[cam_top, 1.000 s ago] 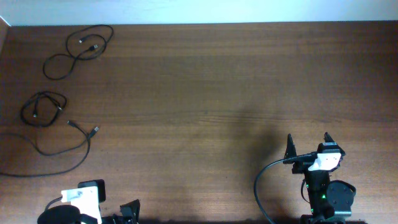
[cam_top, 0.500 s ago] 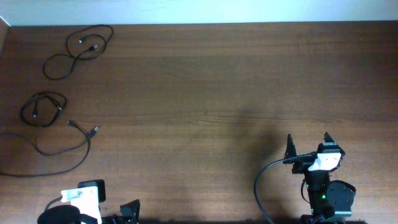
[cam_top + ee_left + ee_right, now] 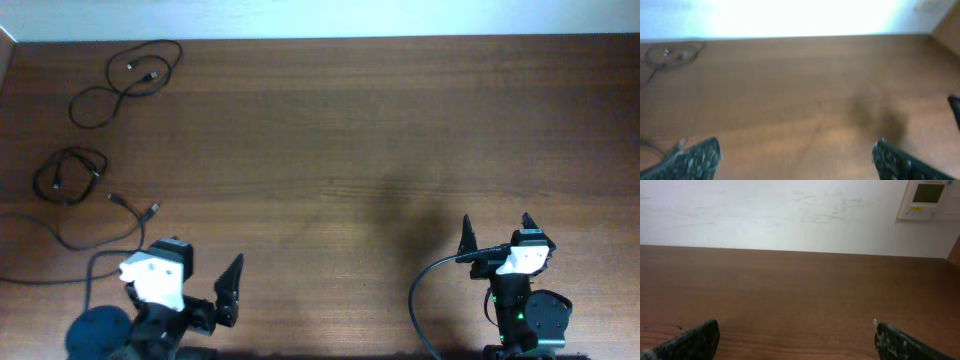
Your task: Untangle cables
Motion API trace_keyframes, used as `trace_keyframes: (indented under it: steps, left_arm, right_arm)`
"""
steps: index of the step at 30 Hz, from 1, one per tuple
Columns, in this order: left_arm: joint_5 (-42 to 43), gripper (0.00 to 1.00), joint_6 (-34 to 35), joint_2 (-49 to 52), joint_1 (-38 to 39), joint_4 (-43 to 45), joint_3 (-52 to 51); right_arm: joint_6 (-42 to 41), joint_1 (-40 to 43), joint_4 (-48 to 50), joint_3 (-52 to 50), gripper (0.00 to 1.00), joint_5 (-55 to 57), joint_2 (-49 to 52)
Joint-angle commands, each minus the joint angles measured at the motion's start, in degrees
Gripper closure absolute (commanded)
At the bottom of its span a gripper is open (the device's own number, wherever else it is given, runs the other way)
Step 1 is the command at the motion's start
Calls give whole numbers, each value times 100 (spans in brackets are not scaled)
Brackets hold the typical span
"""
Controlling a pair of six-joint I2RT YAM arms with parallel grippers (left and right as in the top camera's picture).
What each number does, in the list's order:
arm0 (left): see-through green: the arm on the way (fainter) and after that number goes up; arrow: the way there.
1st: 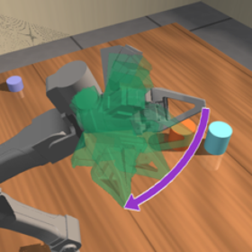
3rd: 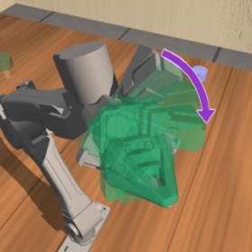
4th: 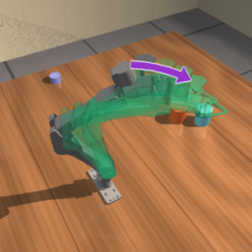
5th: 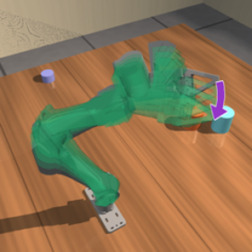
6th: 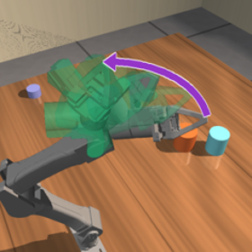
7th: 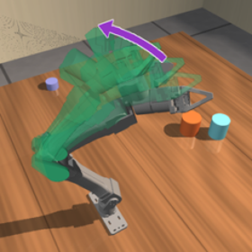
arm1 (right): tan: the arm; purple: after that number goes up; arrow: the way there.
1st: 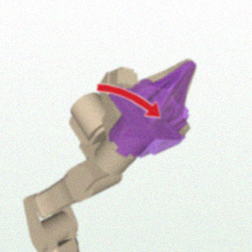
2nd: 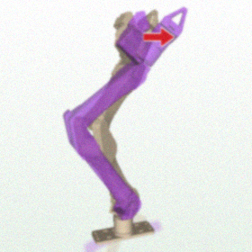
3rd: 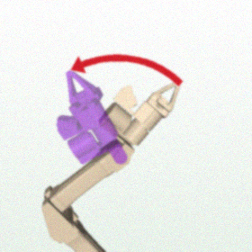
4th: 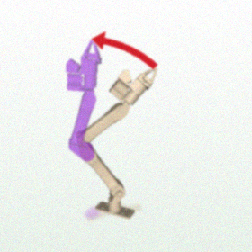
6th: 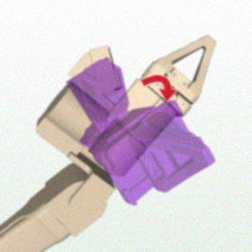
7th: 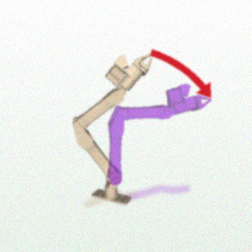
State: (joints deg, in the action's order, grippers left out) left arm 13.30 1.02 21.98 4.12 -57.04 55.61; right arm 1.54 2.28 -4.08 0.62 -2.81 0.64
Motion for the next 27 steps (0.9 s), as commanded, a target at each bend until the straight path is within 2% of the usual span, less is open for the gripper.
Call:
trace_keyframes:
  steps: [1, 4, 11, 17, 23, 27]
  left_arm:
    - [564, 1, -688, -433, 24, 1108, -1119]
    - [555, 1, -693, -691, 22, 1919, -1956]
    - [431, 1, -693, -1202, -52, 2111, -2719]
    - [452, 1, -638, -1552, -55, 3517, -3665]
    - [452, 1, -48, -2076, -293, 4885, -4666]
    - [431, 1, -35, -2170, -354, 5742, -5250]
  right_arm:
    - [-4, 42, -39, -31, 2, 31, -46]
    - [-4, 42, -39, -31, 2, 31, -46]
    - [-4, 42, -39, -31, 2, 31, -46]
    - [-4, 42, -39, -31, 1, 31, -46]
    - [-4, 42, -39, -31, 2, 31, -46]
    - [-4, 42, -39, -31, 2, 31, -46]
